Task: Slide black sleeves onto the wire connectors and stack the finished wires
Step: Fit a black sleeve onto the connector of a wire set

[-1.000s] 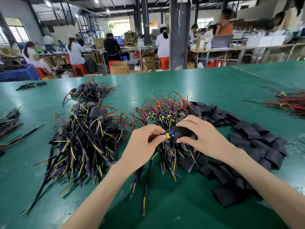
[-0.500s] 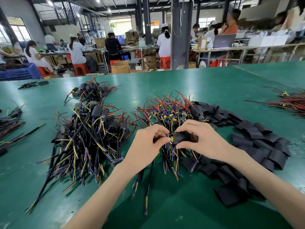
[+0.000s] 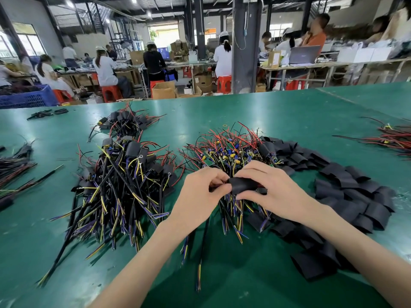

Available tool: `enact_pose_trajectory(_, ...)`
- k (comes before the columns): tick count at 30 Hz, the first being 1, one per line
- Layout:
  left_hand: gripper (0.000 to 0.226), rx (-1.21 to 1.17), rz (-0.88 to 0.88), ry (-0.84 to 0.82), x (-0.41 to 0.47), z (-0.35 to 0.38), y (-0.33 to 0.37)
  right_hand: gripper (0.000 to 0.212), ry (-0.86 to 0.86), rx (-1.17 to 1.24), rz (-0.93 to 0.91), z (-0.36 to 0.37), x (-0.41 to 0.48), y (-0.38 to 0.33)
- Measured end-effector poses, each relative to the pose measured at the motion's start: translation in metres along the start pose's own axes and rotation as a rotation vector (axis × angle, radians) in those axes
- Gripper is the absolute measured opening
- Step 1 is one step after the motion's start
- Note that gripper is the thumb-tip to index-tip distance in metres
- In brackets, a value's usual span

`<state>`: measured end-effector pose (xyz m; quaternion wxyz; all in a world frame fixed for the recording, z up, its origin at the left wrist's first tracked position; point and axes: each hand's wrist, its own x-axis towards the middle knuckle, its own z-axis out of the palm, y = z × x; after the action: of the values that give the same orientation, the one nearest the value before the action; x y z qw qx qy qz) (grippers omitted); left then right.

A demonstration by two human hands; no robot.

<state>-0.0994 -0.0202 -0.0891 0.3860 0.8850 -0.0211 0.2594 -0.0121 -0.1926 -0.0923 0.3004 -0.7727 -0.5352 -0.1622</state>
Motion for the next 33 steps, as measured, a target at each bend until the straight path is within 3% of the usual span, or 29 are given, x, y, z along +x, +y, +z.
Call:
enact_pose_trajectory(5,0.013,0.023,-0.001,-0.023,0.001,-0.002,-0.002,0.04,-0.038,0.033,0.007,0.003,-0.001,0.003)
enact_pose_trajectory(8,0.014,0.083,0.032,0.066,0.008,-0.013,-0.001,0.053,0.045,-0.02,0.03,0.004,0.0,0.007)
enact_pose_trajectory(12,0.024,0.036,0.102,0.442,0.019,-0.052,-0.002,0.049,0.276,-0.176,0.145,-0.005,0.001,0.023)
enact_pose_trajectory(15,0.029,0.039,0.152,0.737,0.025,-0.088,-0.015,0.042,0.327,-0.267,0.274,-0.011,-0.002,0.044)
enact_pose_trajectory(17,0.022,0.158,0.077,0.836,0.03,-0.108,-0.037,0.041,0.339,-0.321,0.388,-0.012,-0.006,0.057)
enact_pose_trajectory(23,0.034,0.64,-0.4,0.582,0.026,-0.114,-0.101,0.033,0.236,-0.391,0.743,-0.022,-0.018,0.093)
enact_pose_trajectory(25,0.033,0.67,-0.418,0.637,0.023,-0.111,-0.101,0.031,0.184,-0.388,0.825,-0.025,-0.023,0.101)
enact_pose_trajectory(28,0.031,0.682,-0.302,0.652,0.024,-0.11,-0.094,0.035,0.149,-0.421,0.875,-0.032,-0.027,0.107)
enact_pose_trajectory(31,0.035,0.685,-0.312,0.524,0.026,-0.107,-0.094,0.04,0.002,-0.381,0.764,-0.034,-0.025,0.109)
enact_pose_trajectory(33,0.037,0.681,-0.312,0.555,0.025,-0.103,-0.087,0.042,-0.166,-0.371,0.662,-0.028,-0.025,0.11)
